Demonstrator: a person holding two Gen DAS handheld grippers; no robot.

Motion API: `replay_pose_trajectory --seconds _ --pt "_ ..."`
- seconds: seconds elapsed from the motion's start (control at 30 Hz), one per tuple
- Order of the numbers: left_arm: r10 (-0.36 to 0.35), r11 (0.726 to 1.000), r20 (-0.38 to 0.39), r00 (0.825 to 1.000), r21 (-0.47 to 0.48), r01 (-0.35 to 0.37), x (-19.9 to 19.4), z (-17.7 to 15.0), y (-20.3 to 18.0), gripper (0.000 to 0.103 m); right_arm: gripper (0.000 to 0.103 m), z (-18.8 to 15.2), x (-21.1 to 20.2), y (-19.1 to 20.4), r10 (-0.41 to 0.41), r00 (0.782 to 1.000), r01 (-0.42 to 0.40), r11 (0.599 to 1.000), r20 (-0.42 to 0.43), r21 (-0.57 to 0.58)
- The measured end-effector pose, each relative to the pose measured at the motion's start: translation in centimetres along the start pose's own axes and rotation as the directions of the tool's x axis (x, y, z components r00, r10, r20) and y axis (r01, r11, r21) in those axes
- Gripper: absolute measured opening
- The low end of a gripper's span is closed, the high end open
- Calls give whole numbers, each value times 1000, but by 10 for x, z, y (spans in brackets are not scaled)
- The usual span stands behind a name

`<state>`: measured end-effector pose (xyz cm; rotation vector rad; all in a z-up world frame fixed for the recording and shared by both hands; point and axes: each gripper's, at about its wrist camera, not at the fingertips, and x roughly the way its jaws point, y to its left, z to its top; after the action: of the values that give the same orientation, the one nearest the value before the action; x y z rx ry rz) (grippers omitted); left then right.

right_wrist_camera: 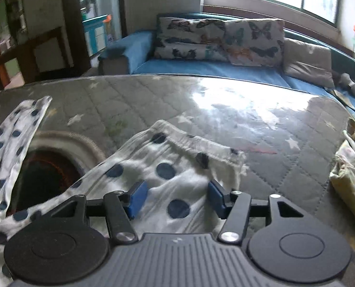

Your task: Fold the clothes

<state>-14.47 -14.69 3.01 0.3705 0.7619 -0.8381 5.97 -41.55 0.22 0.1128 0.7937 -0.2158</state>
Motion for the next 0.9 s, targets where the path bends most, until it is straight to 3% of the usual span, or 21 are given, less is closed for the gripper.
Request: replay_pose_trajectory --seconds 0.23,0.4,0.63,0.77,0.9 --pt "-7 1000 1 1000 -21 7 -6 1 5 56 57 6 -7 -3 -78 997 79 997 23 -20" --pt "26 998 28 999 -56 -24 -25 -4 15 56 58 -4 -29 26 18 999 -14 996 45 -90" --pt "84 987 52 995 -139 -76 -53 -21 40 62 65 -52 -66 71 130 991 -125 971 11 -204" --pt "102 978 7 995 -186 -98 -55 -30 55 62 73 -75 -92 88 164 986 -153 957 26 -247" --pt "105 972 16 994 -213 -99 -53 -26 67 62 76 -100 -118 105 175 984 -155 942 42 -297"
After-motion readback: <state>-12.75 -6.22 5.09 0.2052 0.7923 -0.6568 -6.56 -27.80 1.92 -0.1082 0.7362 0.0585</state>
